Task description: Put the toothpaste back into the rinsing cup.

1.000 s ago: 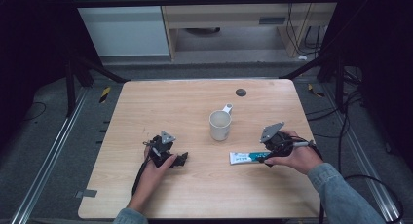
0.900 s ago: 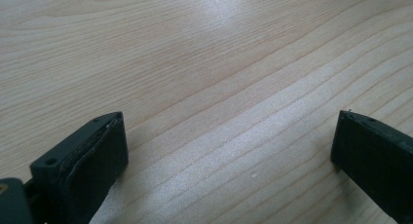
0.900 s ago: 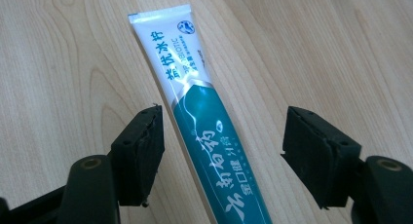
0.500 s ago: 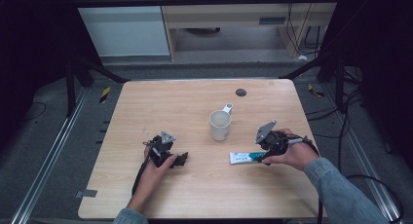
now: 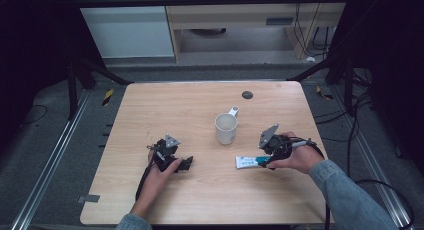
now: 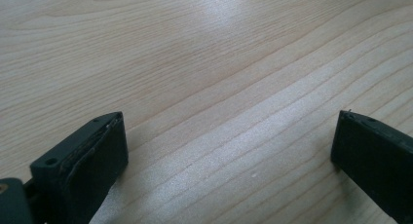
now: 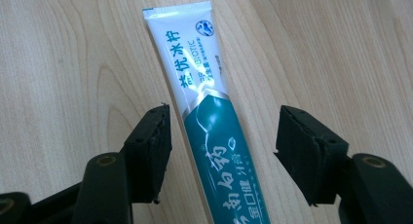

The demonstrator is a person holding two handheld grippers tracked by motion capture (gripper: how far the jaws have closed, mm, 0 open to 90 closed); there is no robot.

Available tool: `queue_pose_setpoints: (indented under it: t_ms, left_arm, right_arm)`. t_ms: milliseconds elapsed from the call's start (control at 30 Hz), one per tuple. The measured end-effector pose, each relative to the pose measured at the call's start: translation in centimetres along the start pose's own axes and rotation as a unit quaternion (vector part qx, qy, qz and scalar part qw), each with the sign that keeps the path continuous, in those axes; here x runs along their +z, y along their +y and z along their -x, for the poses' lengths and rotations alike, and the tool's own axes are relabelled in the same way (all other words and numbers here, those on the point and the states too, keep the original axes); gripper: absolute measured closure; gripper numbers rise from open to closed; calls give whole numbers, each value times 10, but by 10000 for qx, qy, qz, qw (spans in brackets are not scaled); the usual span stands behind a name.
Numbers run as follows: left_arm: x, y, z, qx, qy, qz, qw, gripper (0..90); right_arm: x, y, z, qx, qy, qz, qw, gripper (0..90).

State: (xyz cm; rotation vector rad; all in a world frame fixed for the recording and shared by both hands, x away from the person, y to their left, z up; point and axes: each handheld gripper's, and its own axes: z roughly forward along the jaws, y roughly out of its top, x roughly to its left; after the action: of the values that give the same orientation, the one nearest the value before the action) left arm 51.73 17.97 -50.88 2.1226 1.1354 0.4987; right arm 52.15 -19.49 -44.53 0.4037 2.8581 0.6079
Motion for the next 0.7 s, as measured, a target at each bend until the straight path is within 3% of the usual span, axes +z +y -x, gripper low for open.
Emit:
queue_pose_setpoints:
  t_ms: [700]
  left_arm:
    - [0,0,0,-1,-2,2,10000,0]
  right_arm:
    - [5,4,-1,-79,109,-112,9998,420]
